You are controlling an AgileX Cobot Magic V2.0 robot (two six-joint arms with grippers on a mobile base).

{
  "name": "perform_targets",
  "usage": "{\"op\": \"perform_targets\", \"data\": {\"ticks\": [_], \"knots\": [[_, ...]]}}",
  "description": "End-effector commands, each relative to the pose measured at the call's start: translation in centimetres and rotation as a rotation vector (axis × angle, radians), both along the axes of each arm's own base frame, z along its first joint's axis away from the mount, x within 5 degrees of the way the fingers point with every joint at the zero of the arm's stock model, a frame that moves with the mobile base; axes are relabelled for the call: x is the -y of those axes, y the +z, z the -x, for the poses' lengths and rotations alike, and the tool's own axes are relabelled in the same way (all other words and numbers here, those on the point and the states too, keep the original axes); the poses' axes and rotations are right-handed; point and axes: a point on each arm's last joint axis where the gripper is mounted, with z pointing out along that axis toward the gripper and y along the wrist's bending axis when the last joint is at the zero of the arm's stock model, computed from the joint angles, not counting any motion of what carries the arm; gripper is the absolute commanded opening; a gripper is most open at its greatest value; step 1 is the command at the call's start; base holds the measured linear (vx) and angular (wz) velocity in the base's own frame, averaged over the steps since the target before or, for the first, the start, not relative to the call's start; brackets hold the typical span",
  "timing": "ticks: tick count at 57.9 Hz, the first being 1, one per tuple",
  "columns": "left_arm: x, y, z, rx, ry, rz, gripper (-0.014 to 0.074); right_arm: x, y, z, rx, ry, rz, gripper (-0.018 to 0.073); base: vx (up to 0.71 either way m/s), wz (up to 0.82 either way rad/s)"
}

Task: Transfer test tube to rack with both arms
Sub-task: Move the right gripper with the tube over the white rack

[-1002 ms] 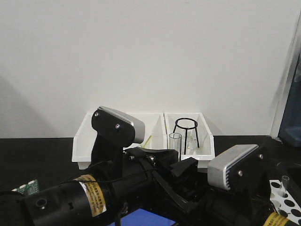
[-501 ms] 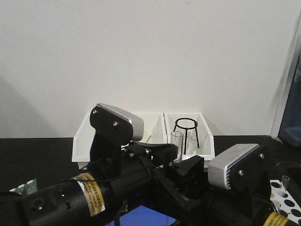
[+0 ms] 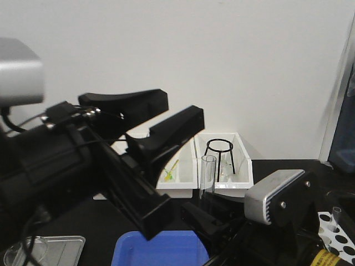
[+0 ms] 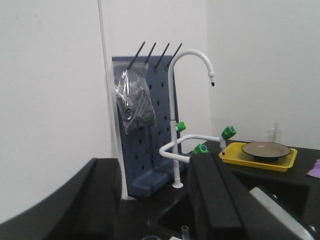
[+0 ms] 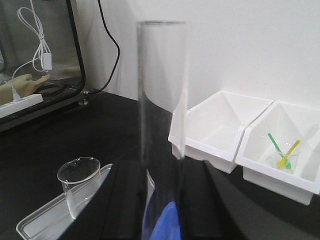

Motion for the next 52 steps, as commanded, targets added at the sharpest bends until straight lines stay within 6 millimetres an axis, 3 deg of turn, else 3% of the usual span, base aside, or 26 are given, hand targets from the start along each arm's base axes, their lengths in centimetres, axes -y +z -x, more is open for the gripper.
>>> {"op": "perform_targets", "data": {"ticks": [1,9,18,28,41,47,52], "knots": [[-1.5,2.6,1.4,0.108,0.011,0.04,0.0388,0.2,2.4,0.0,0.175,-0.001,-0.008,-0.0011,0.0,0.0],[-1.9,1.9,1.7,0.062,0.023,-0.054,0.0229,1.7,2.7,-1.2,0.217,-0.099,0.016,-0.0011,0.0,0.0],[-1.8,1.1,1.5,0.007,0.026,-0.121,-0.0001,5.2,3.3,-3.2,0.236,-0.294,-0.07,-0.0011,0.0,0.0],[-1.7,0.4,1.4,-0.008,0.028,-0.16,-0.0006,10.0,3.4,-4.3,0.315,-0.494,0.0,-0.0011,0.0,0.0],[-1.4,-3.8,1.2,-0.099,0.019,-0.226,-0.0006,17.2,0.6,-1.7,0.398,-0.807,-0.049,-0.0011,0.0,0.0],[-1.3,-5.8,1.1,-0.177,0.013,-0.232,-0.0003,19.2,-1.1,-0.9,0.32,-0.892,-0.125,-0.0011,0.0,0.0],[-1.4,-7.1,1.1,-0.229,0.008,-0.22,-0.0003,19.5,-1.8,-1.0,0.305,-0.881,-0.097,-0.0011,0.0,0.0]]}}
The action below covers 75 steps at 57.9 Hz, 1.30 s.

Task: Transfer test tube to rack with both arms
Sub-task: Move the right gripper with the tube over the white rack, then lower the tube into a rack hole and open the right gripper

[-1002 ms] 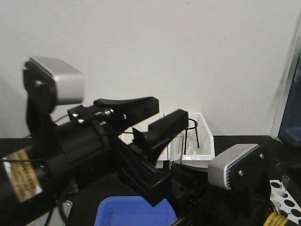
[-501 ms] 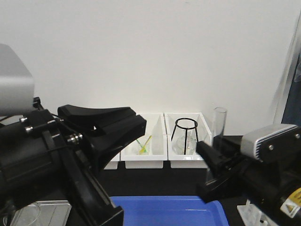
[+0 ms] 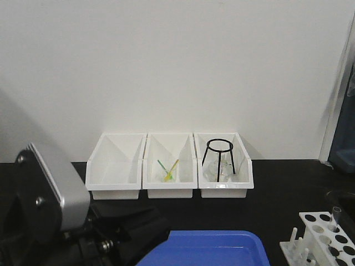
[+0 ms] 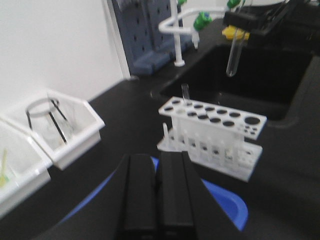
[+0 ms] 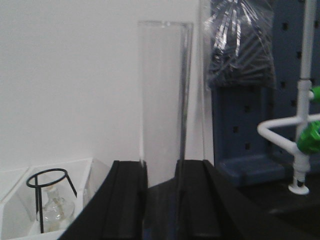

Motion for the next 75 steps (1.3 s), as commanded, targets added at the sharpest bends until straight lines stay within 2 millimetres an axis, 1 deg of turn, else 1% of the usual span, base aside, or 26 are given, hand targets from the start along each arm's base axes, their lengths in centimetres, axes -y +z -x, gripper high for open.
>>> {"op": "perform_targets", "data": {"ticks": [1,9,22,29,34,39,45,48,64,75], "knots": [[-0.1,1.0,0.3,0.023,-0.002,0.135,-0.0003,0.3,1.2,0.0,0.107,0.01,0.047,-0.0011,0.0,0.0],[-0.1,-0.2,0.4,-0.029,0.006,0.148,-0.0002,-0.4,0.4,-1.4,0.084,0.087,0.14,-0.0011,0.0,0.0],[-0.1,-0.2,0.4,-0.028,0.005,0.136,-0.0002,-1.0,-0.9,-5.0,0.041,0.201,0.225,-0.0011,0.0,0.0],[-0.1,-0.2,0.4,-0.017,0.003,0.127,-0.0002,-1.3,-1.9,-6.0,0.065,0.244,0.221,-0.0011,0.0,0.0],[-0.1,-0.2,0.4,-0.001,-0.001,0.112,-0.0002,-1.0,-2.4,-6.0,0.131,0.218,0.175,-0.0011,0.0,0.0],[-0.1,-0.2,0.4,0.001,-0.002,0.111,-0.0001,-0.8,-2.9,-5.3,0.189,0.196,0.141,-0.0011,0.0,0.0],[-0.1,-0.2,0.4,0.001,-0.002,0.111,0.0,-0.7,-3.6,-4.1,0.216,0.174,0.122,-0.0011,0.0,0.0],[-0.1,-0.2,0.4,0.001,-0.002,0.111,0.0,-0.7,-4.0,-3.9,0.208,0.166,0.122,-0.0011,0.0,0.0],[-0.1,-0.2,0.4,0.001,-0.002,0.111,0.0,-0.5,-6.5,-5.2,0.138,0.166,0.095,-0.0011,0.0,0.0],[-0.1,-0.2,0.4,-0.002,-0.001,0.113,0.0,-0.5,-6.9,-5.3,0.123,0.169,0.099,-0.0011,0.0,0.0]]}}
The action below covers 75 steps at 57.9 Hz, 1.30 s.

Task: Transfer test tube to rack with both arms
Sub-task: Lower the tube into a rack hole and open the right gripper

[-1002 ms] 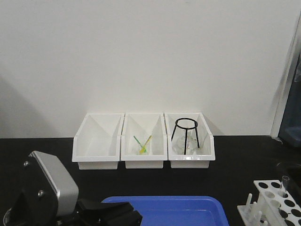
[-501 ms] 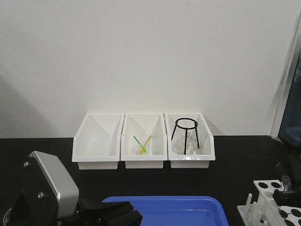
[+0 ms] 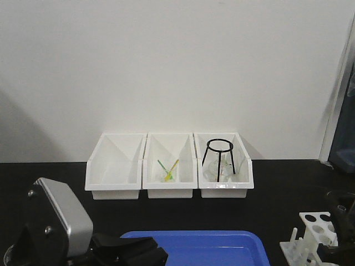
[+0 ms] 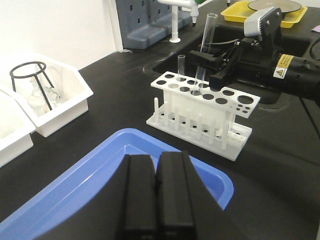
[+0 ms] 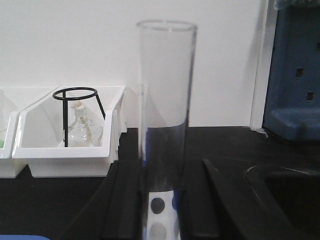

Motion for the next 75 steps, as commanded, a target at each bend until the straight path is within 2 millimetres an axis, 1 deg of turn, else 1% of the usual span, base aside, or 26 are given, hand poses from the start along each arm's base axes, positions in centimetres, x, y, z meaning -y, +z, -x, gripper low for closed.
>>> {"op": "perform_targets", "data": {"ticks": [1,10,23,30,37,48,62,68,75], "knots": [[0.1,2.1,0.2,0.083,-0.012,0.101,0.0,0.1,3.0,0.0,0.259,0.008,0.017,-0.0011,0.0,0.0],[0.1,2.2,0.2,0.083,-0.011,0.104,0.0,0.0,2.6,-0.1,0.242,0.017,0.014,-0.0011,0.0,0.0],[0.1,2.2,0.2,0.086,-0.012,0.107,0.0,0.1,0.1,-0.8,0.145,0.018,0.001,-0.0011,0.0,0.0],[0.1,2.2,0.2,0.081,-0.011,0.111,0.0,0.1,-0.9,-1.0,0.107,0.02,-0.004,-0.0011,0.0,0.0],[0.1,2.2,0.2,0.081,-0.011,0.111,0.0,0.1,-1.3,-1.1,0.092,0.02,-0.006,-0.0008,0.0,0.0],[0.1,2.2,0.2,0.081,-0.011,0.111,0.0,0.1,-1.4,-1.1,0.089,0.02,-0.006,0.0005,0.0,0.0],[0.1,2.2,0.2,0.085,-0.011,0.115,0.0,0.1,-2.7,-1.3,0.039,0.023,-0.013,0.0078,0.0,0.0],[0.1,2.3,0.2,0.087,-0.012,0.117,0.0,0.1,-2.8,-1.3,0.038,0.023,-0.013,0.0131,0.0,0.0],[0.1,2.3,0.2,0.088,-0.012,0.119,0.0,0.0,-2.8,-1.3,0.038,0.026,-0.014,0.0218,0.0,0.0]]}}
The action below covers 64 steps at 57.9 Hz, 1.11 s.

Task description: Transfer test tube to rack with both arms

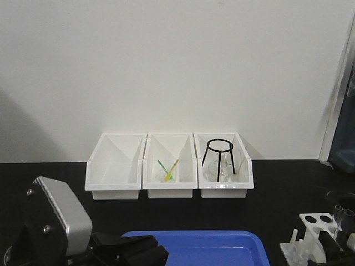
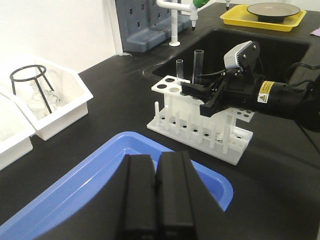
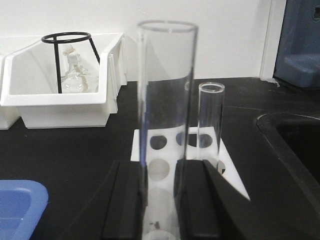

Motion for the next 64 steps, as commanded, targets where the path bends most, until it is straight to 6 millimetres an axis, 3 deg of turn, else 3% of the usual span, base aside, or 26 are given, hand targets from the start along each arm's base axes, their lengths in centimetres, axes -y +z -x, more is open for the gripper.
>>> {"op": "perform_targets", "data": {"ticks": [1,15,26,38,50,58,64], "knots": [[0.1,2.2,0.2,0.082,-0.011,0.11,0.0,0.0,1.9,-0.2,0.172,0.013,0.003,0.0235,0.0,0.0],[0.1,2.2,0.2,0.083,-0.011,0.112,0.0,-0.1,1.9,-0.2,0.171,0.023,0.005,0.039,0.0,0.0],[0.1,2.3,0.2,0.091,-0.012,0.121,0.0,-0.3,2.9,-0.1,0.205,0.039,0.007,0.0422,0.0,0.0],[0.1,2.5,0.2,0.1,-0.014,0.132,0.0,-0.9,8.2,1.4,0.385,0.087,0.011,0.0406,0.0,0.0],[0.1,2.4,0.2,0.092,-0.011,0.138,0.0,-1.1,13.8,4.9,0.458,0.061,0.019,0.0334,0.0,0.0],[0.1,2.4,0.2,0.047,-0.001,0.168,0.0,-1.3,16.1,7.8,0.427,0.047,0.038,0.0268,0.0,0.0],[0.1,2.7,0.1,0.01,0.01,0.172,0.0,-1.2,16.7,10.0,0.346,-0.004,-0.004,0.0169,0.0,0.0]]}}
